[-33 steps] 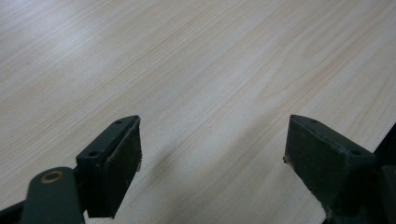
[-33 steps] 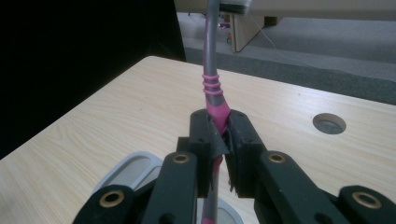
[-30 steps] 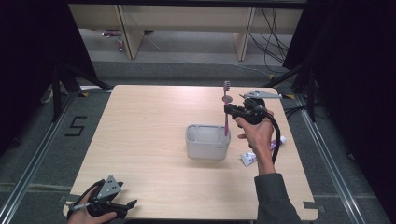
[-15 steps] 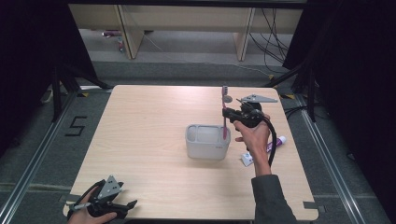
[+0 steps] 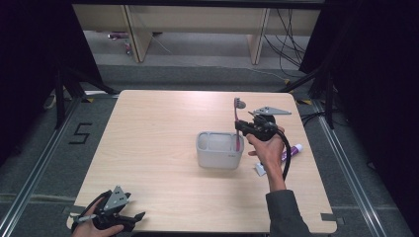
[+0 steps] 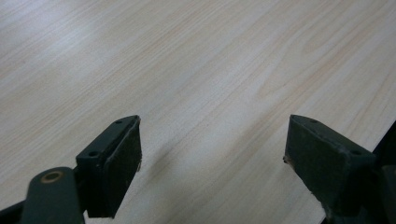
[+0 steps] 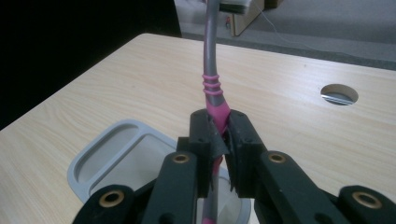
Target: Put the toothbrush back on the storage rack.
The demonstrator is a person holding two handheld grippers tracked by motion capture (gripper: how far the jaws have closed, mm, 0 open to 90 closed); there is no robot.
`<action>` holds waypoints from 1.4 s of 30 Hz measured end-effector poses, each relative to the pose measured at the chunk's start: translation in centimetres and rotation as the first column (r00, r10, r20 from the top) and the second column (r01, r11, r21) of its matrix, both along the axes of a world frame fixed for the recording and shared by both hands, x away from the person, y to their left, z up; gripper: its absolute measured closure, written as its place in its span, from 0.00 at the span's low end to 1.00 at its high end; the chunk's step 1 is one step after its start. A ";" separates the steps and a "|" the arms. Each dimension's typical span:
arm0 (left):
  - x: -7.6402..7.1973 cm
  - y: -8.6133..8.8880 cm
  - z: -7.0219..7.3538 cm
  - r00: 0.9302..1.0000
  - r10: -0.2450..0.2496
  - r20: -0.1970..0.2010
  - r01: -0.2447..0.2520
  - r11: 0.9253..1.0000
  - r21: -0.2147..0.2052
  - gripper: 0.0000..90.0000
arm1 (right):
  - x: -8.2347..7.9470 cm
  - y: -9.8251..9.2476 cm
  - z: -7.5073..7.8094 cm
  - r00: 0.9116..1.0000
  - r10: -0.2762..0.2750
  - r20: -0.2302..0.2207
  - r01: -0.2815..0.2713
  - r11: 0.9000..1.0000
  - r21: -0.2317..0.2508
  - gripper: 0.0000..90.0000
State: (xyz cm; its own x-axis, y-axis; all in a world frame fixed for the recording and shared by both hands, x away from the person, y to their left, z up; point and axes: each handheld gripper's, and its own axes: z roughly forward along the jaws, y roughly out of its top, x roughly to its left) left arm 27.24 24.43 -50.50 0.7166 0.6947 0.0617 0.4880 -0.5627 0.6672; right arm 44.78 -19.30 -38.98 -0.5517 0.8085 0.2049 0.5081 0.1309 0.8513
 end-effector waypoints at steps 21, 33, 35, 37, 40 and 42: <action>0.0 0.0 0.0 1.000 0.005 0.001 -0.005 1.000 -0.004 0.20 | -0.6 0.2 -1.9 1.000 0.017 -0.018 -0.017 0.999 -0.034 0.90; 0.0 0.0 0.0 1.000 0.003 0.000 -0.003 1.000 -0.003 0.20 | -0.8 0.0 -2.3 1.000 0.018 -0.019 -0.019 0.999 -0.036 0.90; 0.0 0.0 0.0 1.000 0.004 0.001 -0.004 1.000 -0.003 0.20 | -0.9 0.1 -2.5 0.999 0.020 -0.034 -0.021 1.000 -0.023 0.90; 0.0 0.1 0.0 1.000 -0.009 -0.006 0.009 1.000 0.008 0.20 | -0.9 0.0 -2.6 0.999 0.026 -0.026 -0.027 0.999 -0.031 0.90; 0.0 0.1 0.1 1.000 -0.011 -0.014 0.011 1.000 0.008 0.20 | -0.9 0.1 -2.7 0.999 0.019 -0.041 -0.020 1.000 -0.018 0.90; 0.0 0.1 0.0 1.000 -0.011 -0.011 0.011 1.000 0.009 0.20 | -0.8 0.1 -2.8 0.999 0.034 -0.028 -0.035 0.999 -0.032 0.90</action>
State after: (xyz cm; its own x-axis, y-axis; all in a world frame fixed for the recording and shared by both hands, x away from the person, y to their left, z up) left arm 27.27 24.53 -50.47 0.7251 0.6861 0.0597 0.4892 -0.5742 0.6565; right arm 43.94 -19.22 -41.76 -0.5741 0.7954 0.1944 0.5260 0.1763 0.8320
